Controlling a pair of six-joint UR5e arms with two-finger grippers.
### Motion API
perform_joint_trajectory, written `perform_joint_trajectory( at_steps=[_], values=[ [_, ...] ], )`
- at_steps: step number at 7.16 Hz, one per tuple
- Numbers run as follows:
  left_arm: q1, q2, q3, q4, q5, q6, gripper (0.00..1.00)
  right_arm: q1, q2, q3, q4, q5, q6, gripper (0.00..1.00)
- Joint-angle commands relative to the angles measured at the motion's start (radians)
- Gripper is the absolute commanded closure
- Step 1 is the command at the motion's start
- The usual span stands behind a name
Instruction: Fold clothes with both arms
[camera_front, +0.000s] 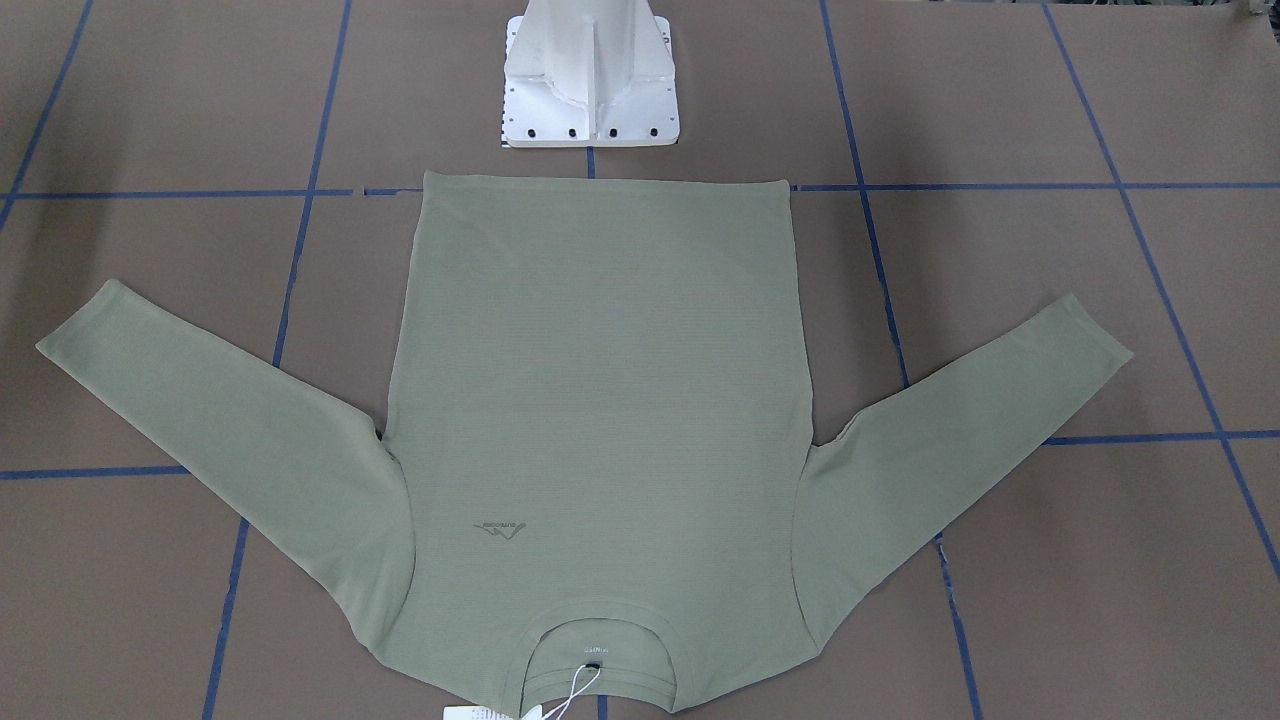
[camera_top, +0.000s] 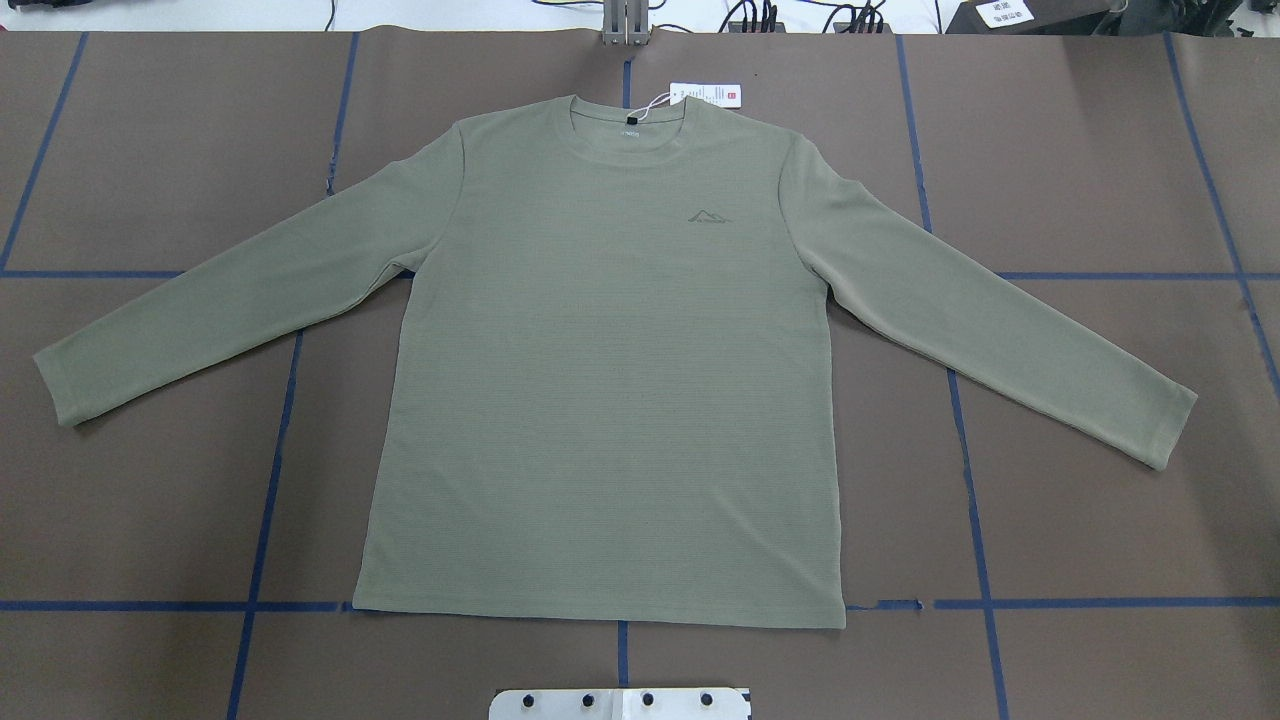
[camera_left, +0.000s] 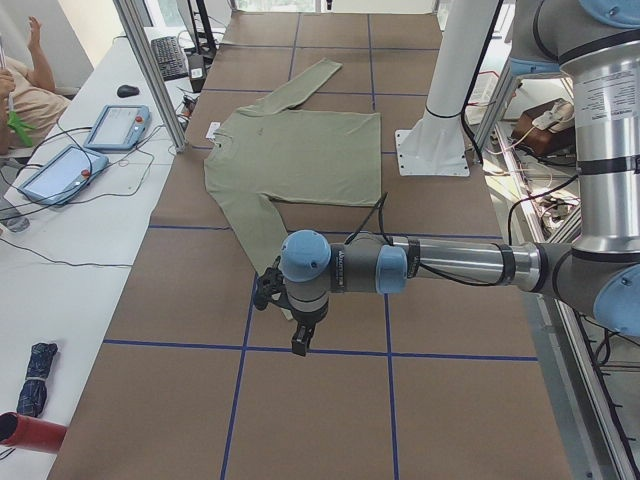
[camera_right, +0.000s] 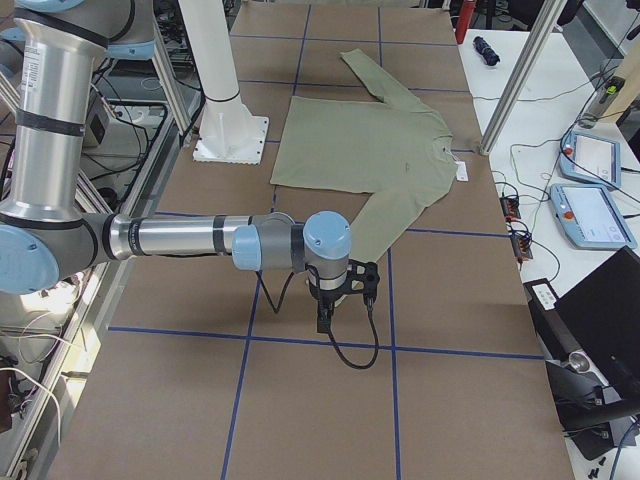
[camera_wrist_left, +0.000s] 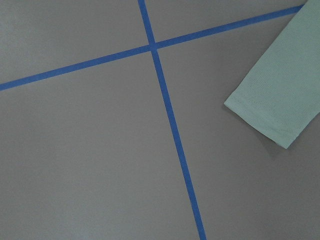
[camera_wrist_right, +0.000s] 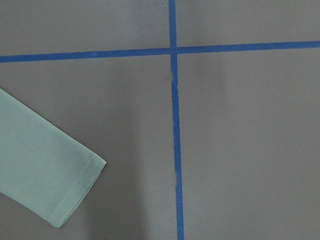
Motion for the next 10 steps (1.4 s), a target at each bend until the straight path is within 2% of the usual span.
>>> perform_joint_trajectory(
  at_steps=[1,2,3,5,6,7,9,10],
  values=[
    [0.002,-0.002,-0.003,-0.001,0.001,0.003,0.00,0.000,0.002,0.002,0.002,0.002,0.001,0.00],
    [0.002,0.000,-0.015,-0.002,0.000,0.003,0.00,-0.001,0.003,0.003,0.002,0.002,0.001,0.00],
    [0.002,0.000,-0.024,-0.002,0.000,0.003,0.00,-0.003,0.009,0.006,0.050,0.006,0.004,0.00],
    [0.005,-0.005,-0.037,-0.036,0.000,0.002,0.00,-0.032,0.014,0.002,0.267,0.002,0.010,0.00],
    [0.005,-0.006,-0.052,-0.104,0.005,0.002,0.00,-0.053,0.014,0.006,0.349,0.006,0.016,0.00],
    [0.005,-0.021,-0.041,-0.229,0.005,-0.015,0.00,-0.070,0.015,0.003,0.418,0.017,0.065,0.00],
    [0.003,-0.043,-0.005,-0.484,0.000,-0.040,0.00,-0.190,0.116,0.008,0.453,0.018,0.303,0.00],
    [0.002,-0.036,0.015,-0.539,-0.002,-0.125,0.00,-0.280,0.118,0.006,0.506,-0.054,0.449,0.00]
  ],
)
